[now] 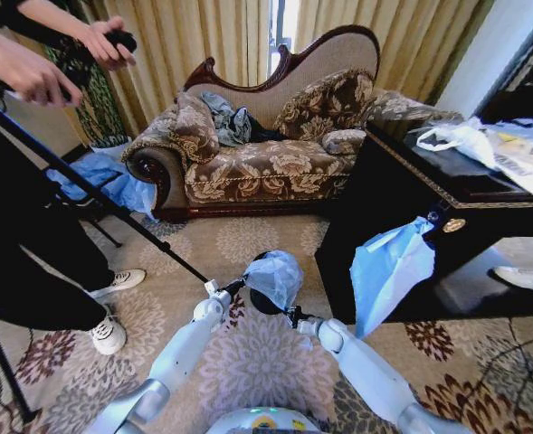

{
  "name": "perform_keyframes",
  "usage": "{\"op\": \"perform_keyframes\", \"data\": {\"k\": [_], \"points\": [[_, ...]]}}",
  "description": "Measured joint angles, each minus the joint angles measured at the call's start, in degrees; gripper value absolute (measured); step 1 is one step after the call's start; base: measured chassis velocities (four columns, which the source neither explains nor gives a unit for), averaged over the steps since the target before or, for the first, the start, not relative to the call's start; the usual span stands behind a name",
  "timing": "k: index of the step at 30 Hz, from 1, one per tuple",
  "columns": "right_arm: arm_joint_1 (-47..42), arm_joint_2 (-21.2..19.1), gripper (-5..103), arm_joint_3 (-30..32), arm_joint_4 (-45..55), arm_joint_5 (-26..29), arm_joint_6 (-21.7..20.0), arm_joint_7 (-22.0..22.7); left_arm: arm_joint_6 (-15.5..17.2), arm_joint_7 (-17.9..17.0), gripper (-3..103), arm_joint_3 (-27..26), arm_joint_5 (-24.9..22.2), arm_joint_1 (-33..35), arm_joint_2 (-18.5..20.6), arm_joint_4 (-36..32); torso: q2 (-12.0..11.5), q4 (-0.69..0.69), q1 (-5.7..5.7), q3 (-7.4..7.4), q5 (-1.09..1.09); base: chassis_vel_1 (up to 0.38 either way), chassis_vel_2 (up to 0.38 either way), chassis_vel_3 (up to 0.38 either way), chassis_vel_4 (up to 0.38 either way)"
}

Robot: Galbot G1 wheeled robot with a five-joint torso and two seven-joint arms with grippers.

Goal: Place a garbage bag over the trash bin.

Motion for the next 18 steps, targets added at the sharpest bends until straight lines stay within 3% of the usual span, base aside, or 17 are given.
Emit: {"op": "perform_keyframes", "data": {"k": [18], "points": [[0.0,4.6,0,1.1,-6.0,-2.9,1.3,1.2,-0.1,0.1,0,0.0,-0.1,0.1,0.0,0.2,0.0,0.00,0.00,0.00,0.01,0.000,0.000,0.000,0.000]]}}
